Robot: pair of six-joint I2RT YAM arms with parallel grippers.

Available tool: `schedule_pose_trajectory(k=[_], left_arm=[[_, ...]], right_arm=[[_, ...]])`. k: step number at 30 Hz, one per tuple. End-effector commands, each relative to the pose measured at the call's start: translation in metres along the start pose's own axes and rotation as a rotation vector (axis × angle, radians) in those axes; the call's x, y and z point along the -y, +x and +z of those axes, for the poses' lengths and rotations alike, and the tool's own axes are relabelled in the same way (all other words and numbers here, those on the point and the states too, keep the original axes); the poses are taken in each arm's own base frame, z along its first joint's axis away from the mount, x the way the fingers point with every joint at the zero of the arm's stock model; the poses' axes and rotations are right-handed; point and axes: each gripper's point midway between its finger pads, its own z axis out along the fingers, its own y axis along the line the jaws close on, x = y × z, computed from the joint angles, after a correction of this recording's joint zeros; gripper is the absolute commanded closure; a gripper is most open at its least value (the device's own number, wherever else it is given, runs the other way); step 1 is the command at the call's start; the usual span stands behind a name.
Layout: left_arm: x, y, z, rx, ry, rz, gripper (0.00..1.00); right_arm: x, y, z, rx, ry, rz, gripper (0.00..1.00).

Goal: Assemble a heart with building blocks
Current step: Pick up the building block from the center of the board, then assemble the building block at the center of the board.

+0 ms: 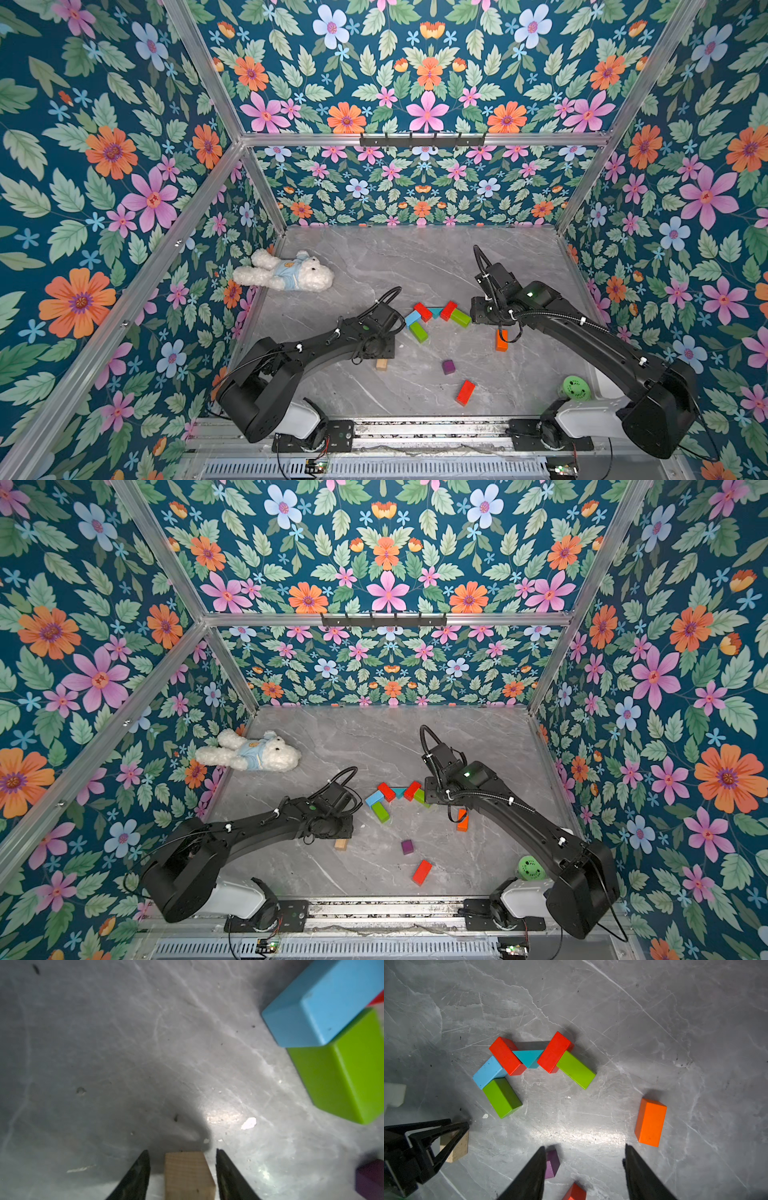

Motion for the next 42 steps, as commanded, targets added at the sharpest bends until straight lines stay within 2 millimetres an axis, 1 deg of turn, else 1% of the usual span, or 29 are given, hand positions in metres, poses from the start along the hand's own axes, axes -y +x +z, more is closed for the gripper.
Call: schedule_pose_trajectory(k=[1,4,6,8,10,11,12,14,17,19,21,23,24,28,32,35,36,38,39,42], left_arm=[[-0.007,0.01,-0.002,-0.025,-0.07,0.032,0.53],[-0.011,0.014,-0.008,-0.02,-0.102,0.049,0.61],[-0.012,0.014,-0.013,-0.01,-0.115,0.055,0.72],[-0.012,0.012,-0.018,0.002,-0.119,0.06,0.83],[-0.009,0.005,-0.026,0.023,-0.119,0.067,0.92],[-0.005,-0.002,-0.031,0.041,-0.115,0.077,0.97],[0.001,-0.012,-0.037,0.064,-0.103,0.089,1.0],[0.018,-0.033,-0.047,0.106,-0.075,0.115,1.0],[0.06,-0.069,-0.055,0.144,-0.003,0.176,1.0],[0.091,-0.086,-0.051,0.142,0.036,0.234,1.0],[0.116,-0.095,-0.045,0.143,0.053,0.289,1.0],[0.136,-0.097,-0.034,0.13,0.069,0.335,1.0],[0.144,-0.095,-0.026,0.113,0.073,0.355,1.0],[0.167,-0.088,-0.004,0.078,0.088,0.398,1.0],[0.191,-0.082,0.01,0.058,0.125,0.426,1.0],[0.202,-0.079,0.021,0.046,0.129,0.439,1.0],[0.204,-0.078,0.024,0.042,0.128,0.443,0.98],[0.206,-0.076,0.028,0.037,0.123,0.449,0.77],[0.207,-0.074,0.029,0.034,0.122,0.456,0.69],[0.205,-0.069,0.028,0.033,0.115,0.466,0.57]], right_arm=[[0.008,0.003,-0.004,0.003,0.007,0.041,0.41],[0.013,0.002,-0.008,0.015,0.002,0.054,0.44],[0.015,0.002,-0.009,0.019,0.002,0.06,0.51],[0.018,0.002,-0.011,0.024,0.003,0.068,0.55],[0.021,0.001,-0.015,0.033,0.004,0.078,0.57],[0.023,0.001,-0.017,0.039,0.003,0.084,0.58],[0.026,0.001,-0.018,0.045,0.003,0.095,0.58],[0.03,0.0,-0.022,0.055,-0.007,0.12,0.58],[0.039,0.001,-0.025,0.06,-0.012,0.155,0.59],[0.048,0.003,-0.026,0.059,-0.003,0.18,0.59],[0.057,0.007,-0.028,0.057,0.006,0.208,0.59],[0.066,0.011,-0.03,0.061,0.007,0.24,0.59],[0.072,0.014,-0.031,0.062,0.009,0.259,0.59],[0.087,0.024,-0.033,0.06,0.004,0.303,0.59],[0.093,0.03,-0.033,0.052,0.015,0.305,0.59],[0.093,0.031,-0.035,0.054,0.011,0.305,0.59],[0.093,0.031,-0.035,0.054,0.011,0.306,0.59],[0.093,0.031,-0.036,0.056,0.01,0.303,0.59],[0.093,0.032,-0.036,0.056,0.011,0.302,0.59],[0.094,0.033,-0.036,0.055,0.014,0.301,0.58]])
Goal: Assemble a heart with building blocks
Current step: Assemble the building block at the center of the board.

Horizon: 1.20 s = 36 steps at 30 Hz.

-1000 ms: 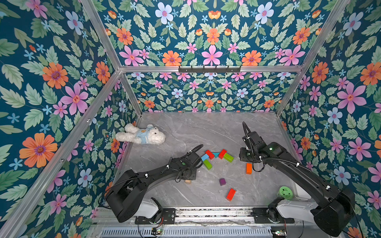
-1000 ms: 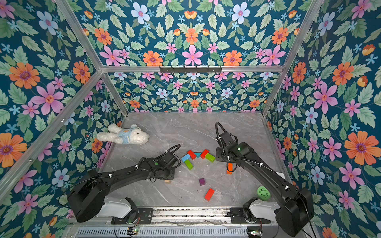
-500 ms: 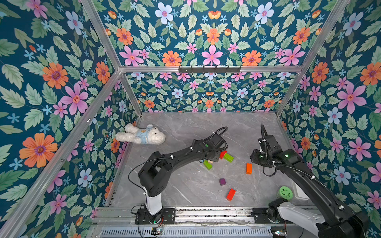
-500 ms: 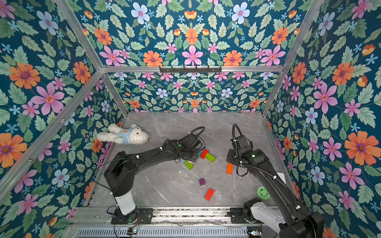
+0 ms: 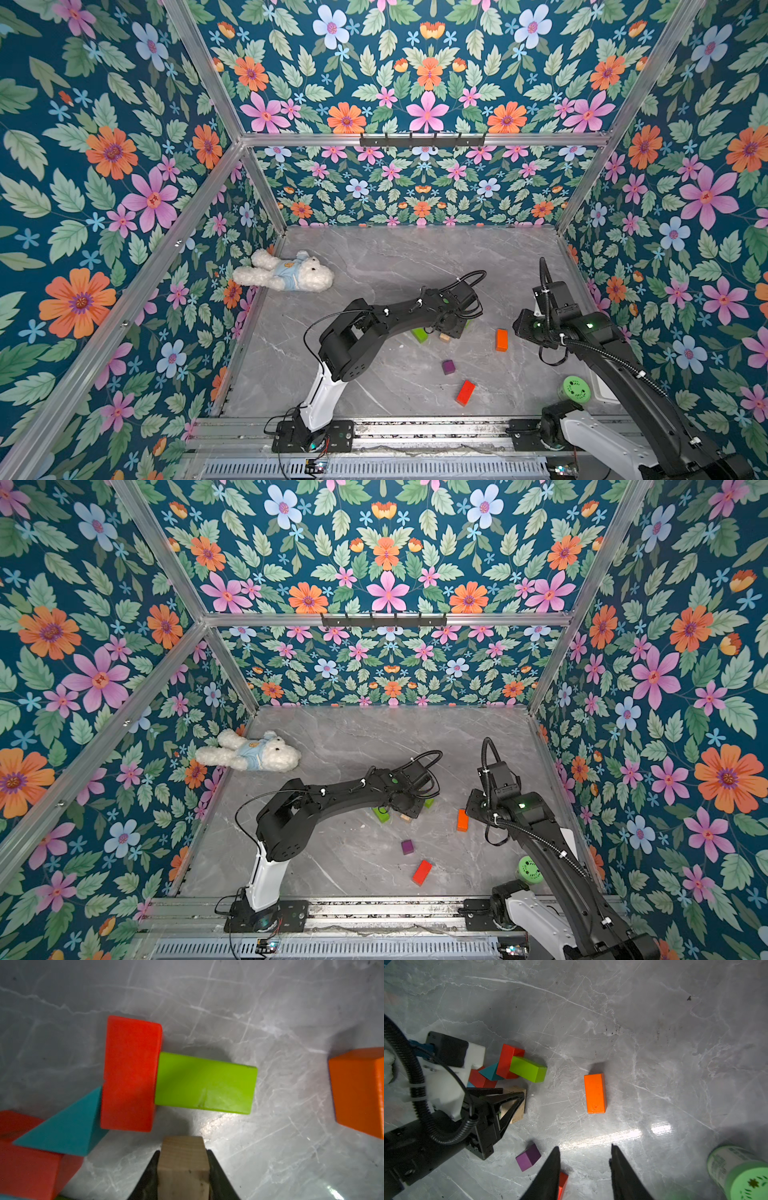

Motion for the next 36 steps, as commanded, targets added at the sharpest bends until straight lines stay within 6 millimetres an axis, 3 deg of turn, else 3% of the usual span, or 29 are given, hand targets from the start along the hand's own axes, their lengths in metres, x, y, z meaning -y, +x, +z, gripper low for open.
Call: schedule_pose_trajectory(k=[1,4,12,19,36], left_arm=[[0.0,0.002,-0.003,0.003,-0.007,0.022,0.51],[-0.003,0.006,-0.003,-0.004,-0.012,0.022,0.49],[-0.001,0.017,0.0,-0.029,-0.003,0.033,0.67],[0.011,0.009,0.002,-0.019,0.028,0.057,0.8],[0.023,-0.001,0.016,-0.021,0.033,0.089,0.83]], right_arm=[[0.004,0.004,-0.001,-0.01,0.013,-0.004,0.59],[0.004,0.004,-0.002,-0.006,0.011,-0.004,0.59],[0.006,0.006,-0.002,-0.005,0.014,-0.003,0.59],[0.008,0.006,-0.002,-0.001,0.018,-0.004,0.59],[0.009,0.007,-0.001,0.001,0.019,-0.005,0.59]])
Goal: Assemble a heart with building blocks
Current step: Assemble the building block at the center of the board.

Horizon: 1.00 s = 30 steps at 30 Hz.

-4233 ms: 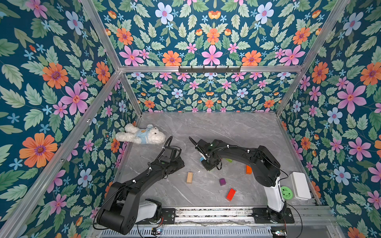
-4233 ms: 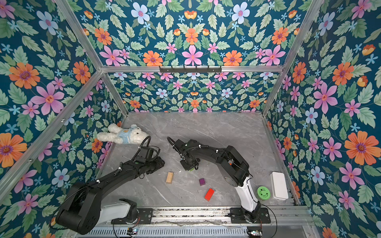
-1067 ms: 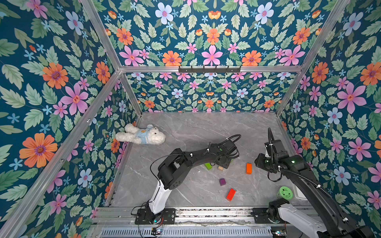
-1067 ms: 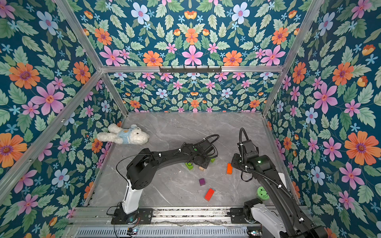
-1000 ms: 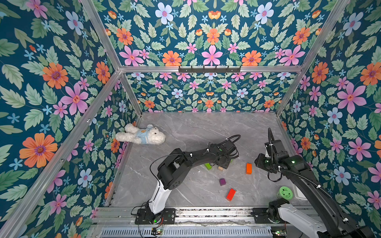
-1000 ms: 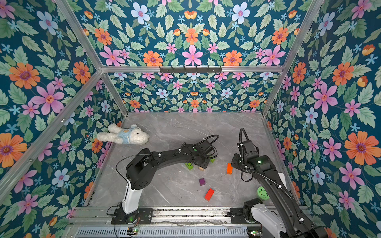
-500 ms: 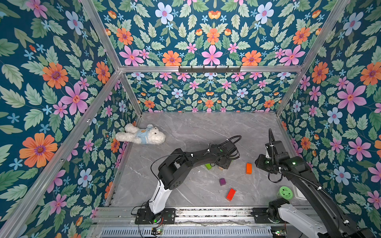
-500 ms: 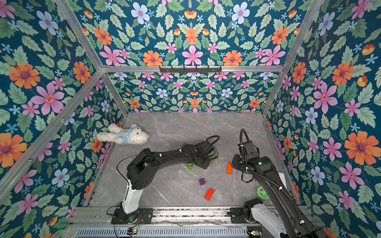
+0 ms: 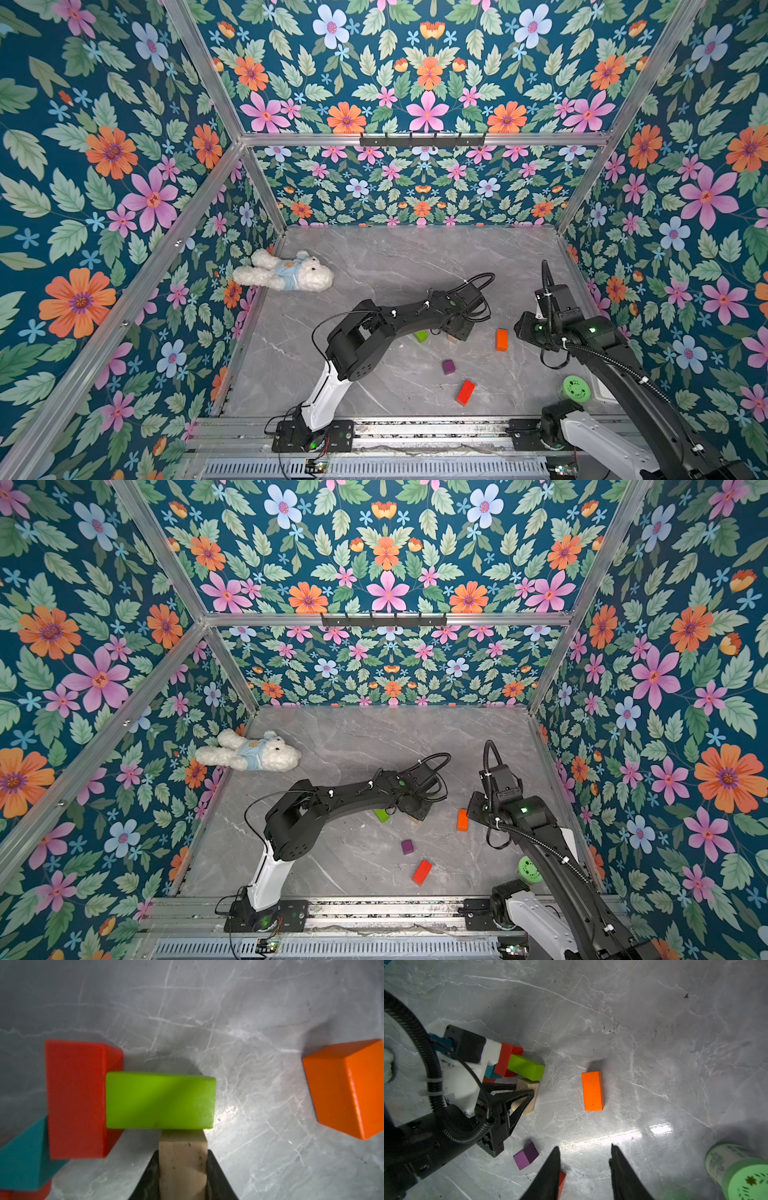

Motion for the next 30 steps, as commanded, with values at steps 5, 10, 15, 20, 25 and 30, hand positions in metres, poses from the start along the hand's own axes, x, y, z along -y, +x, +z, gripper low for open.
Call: schedule_pose_trajectory(k=[5,10,15,20,25,30], left_arm=[[-0.002,0.006,0.006,-0.033,-0.005,0.011,0.79],[-0.004,0.006,0.002,-0.027,-0.019,0.004,0.57],[-0.004,-0.004,-0.015,0.015,-0.019,-0.005,0.49],[-0.004,-0.023,-0.054,0.101,-0.014,-0.033,0.46],[-0.015,-0.038,-0.109,0.218,-0.007,-0.095,0.43],[-0.069,-0.016,-0.137,0.27,-0.055,-0.252,0.45]], right_arm=[[0.004,0.002,-0.001,-0.003,0.018,-0.004,0.59],[0.004,0.003,-0.001,-0.004,0.016,-0.005,0.59],[0.006,0.005,0.005,-0.036,0.042,0.0,0.45],[0.004,0.015,0.03,-0.133,0.064,0.018,0.32],[0.006,0.018,0.065,-0.2,0.113,0.014,0.32],[0.01,0.017,0.097,-0.258,0.178,-0.011,0.38]])
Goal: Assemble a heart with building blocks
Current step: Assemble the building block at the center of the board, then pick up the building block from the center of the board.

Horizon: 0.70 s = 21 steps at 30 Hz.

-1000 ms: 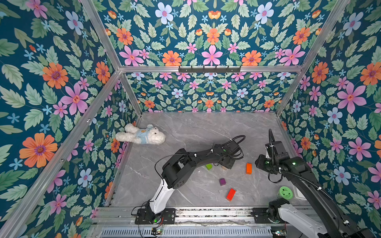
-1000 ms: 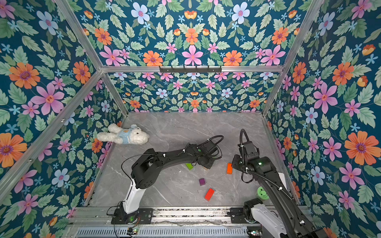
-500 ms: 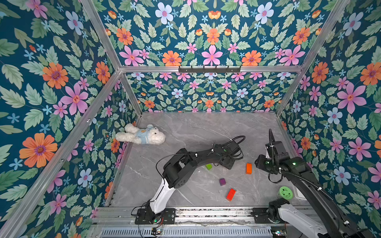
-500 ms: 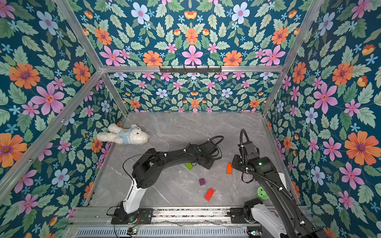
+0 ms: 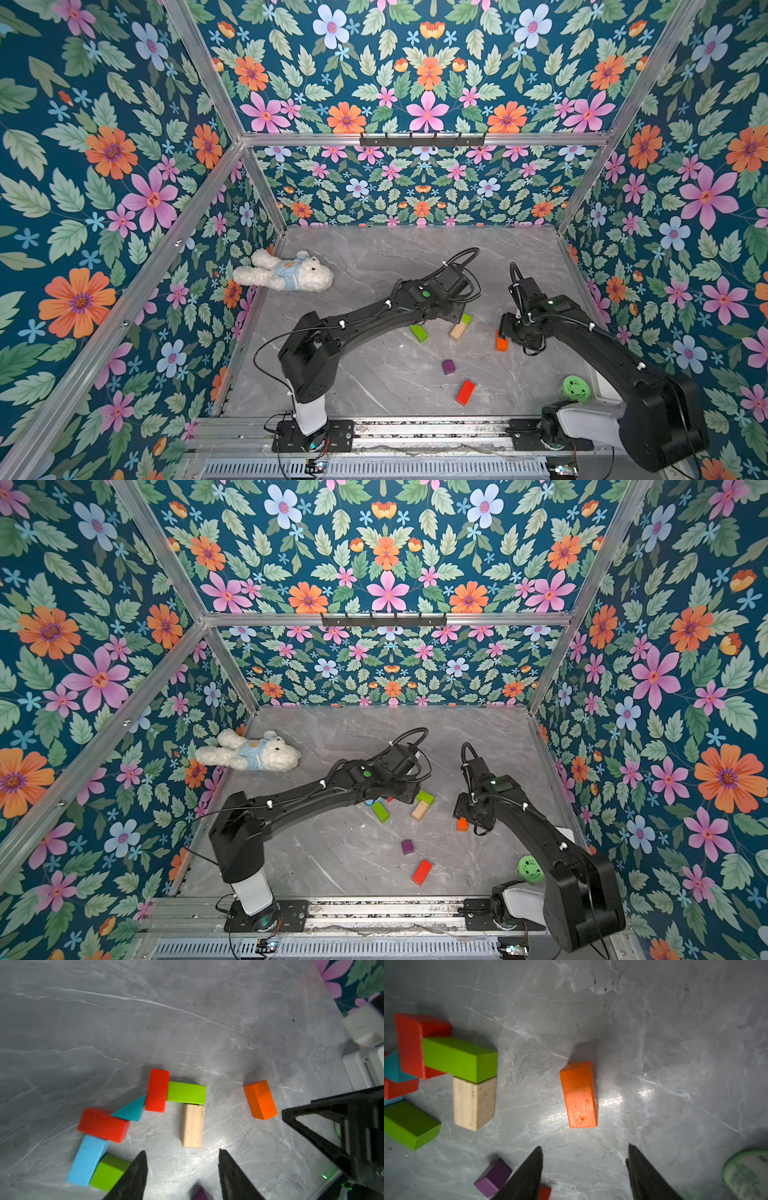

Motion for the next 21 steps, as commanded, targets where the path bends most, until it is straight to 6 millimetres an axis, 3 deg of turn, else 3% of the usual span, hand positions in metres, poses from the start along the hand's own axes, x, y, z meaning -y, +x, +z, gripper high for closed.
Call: schedule_pose_trajectory(k=[1,5,9,12,14,16,21], left_arm=[[-0.043,0.007,-0.015,0.032,-0.072,-0.131,0.45],[-0.094,0.024,-0.031,0.057,-0.092,-0.279,0.45],[-0.126,0.038,-0.042,0.074,-0.118,-0.347,0.45],[-0.136,0.044,-0.044,0.068,-0.135,-0.362,0.46],[-0.14,0.047,-0.044,0.067,-0.141,-0.367,0.46],[-0.141,0.049,-0.044,0.065,-0.143,-0.367,0.47],[-0.147,0.054,-0.041,0.062,-0.152,-0.376,0.48]], right_arm=[[-0.004,-0.012,0.012,0.011,0.015,-0.015,0.4],[-0.009,-0.016,0.023,-0.015,0.021,-0.03,0.43],[-0.006,-0.017,0.033,-0.034,0.053,-0.04,0.45],[-0.005,-0.016,0.042,-0.057,0.071,-0.042,0.51],[-0.004,-0.016,0.045,-0.065,0.082,-0.044,0.62],[-0.002,-0.015,0.044,-0.065,0.093,-0.045,0.7],[0.005,-0.011,0.034,-0.049,0.125,-0.063,0.81]])
